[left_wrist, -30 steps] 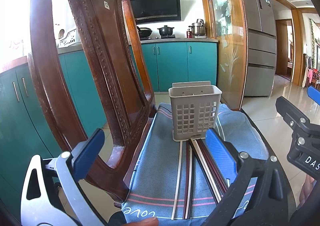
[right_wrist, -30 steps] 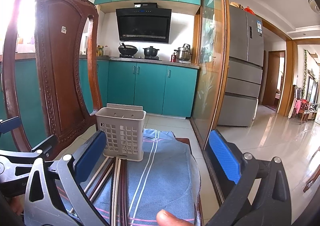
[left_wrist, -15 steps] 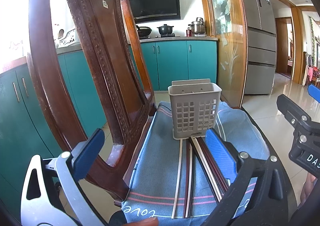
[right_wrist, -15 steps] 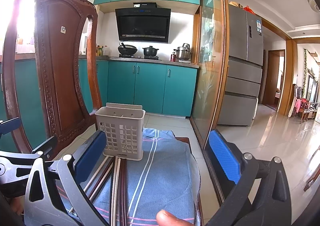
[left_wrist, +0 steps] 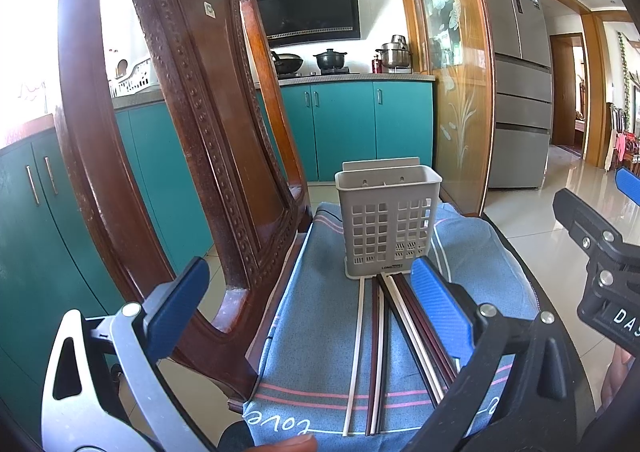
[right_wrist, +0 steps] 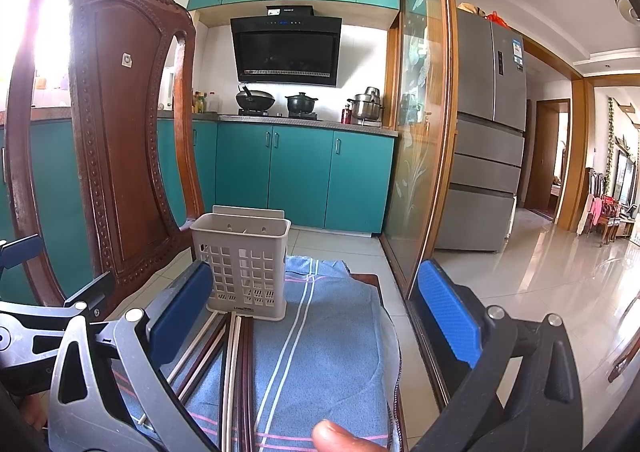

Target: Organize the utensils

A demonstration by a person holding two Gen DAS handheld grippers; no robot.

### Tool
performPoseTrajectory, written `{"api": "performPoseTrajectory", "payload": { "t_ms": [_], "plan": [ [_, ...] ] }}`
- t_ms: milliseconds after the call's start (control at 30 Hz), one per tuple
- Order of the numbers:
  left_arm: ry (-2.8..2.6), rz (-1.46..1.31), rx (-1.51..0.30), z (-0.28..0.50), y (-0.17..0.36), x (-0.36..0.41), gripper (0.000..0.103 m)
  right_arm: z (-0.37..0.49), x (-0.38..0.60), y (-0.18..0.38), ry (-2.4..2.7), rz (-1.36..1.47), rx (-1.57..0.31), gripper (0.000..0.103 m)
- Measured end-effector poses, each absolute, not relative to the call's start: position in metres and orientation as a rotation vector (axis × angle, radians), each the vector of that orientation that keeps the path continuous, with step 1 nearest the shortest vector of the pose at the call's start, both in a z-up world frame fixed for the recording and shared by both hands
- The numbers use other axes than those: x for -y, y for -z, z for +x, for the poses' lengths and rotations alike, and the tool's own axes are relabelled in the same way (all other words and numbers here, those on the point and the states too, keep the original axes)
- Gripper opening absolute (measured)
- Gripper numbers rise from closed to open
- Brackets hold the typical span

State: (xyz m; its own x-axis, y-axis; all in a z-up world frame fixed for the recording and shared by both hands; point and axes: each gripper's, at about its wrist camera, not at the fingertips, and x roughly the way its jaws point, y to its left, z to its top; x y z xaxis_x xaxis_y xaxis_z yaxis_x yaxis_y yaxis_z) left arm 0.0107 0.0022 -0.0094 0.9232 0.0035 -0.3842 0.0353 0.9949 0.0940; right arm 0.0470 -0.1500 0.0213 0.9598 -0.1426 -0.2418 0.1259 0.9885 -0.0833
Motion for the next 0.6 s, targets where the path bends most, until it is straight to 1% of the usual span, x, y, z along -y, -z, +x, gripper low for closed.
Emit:
{"api": "performPoseTrajectory", "payload": {
  "t_ms": [600],
  "plan": [
    [0.017, 0.106, -0.402, 0.0095, 0.0109, -0.0006, 0.100, 0.0446, 0.1511, -0.0190, 0.137, -0.069, -0.249, 0.101]
  ]
}}
